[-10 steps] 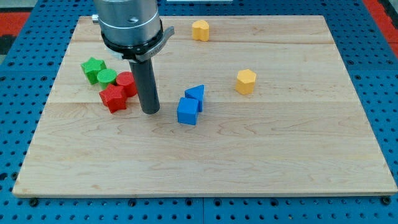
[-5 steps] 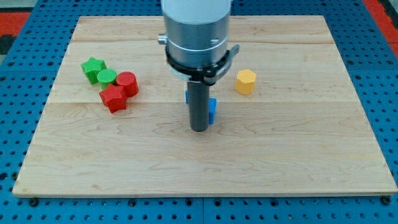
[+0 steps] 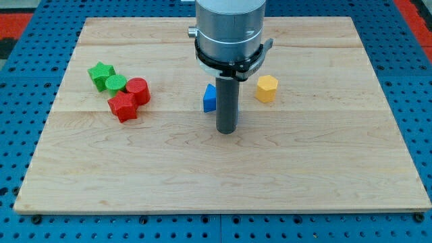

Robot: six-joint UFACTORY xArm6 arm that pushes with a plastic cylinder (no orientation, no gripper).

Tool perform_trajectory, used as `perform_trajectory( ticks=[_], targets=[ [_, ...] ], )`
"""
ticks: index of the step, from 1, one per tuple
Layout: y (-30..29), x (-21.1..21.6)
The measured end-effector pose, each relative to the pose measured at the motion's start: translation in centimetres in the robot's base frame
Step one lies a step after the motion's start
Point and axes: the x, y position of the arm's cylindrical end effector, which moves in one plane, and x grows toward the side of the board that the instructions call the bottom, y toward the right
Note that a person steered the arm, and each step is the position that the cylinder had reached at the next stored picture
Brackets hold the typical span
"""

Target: Move the blue cube to the center along with blue triangle

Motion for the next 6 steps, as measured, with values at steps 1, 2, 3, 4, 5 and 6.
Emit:
perform_trajectory(
  ticks=[1, 2, 3, 4, 5, 6],
  targets=[
    [-0.2, -0.2],
    [-0.9, -0.2],
    [-1.0, -0.2],
    [-1.4, -0.2],
    [-1.9, -0.2],
    [-1.9, -0.2]
  ],
)
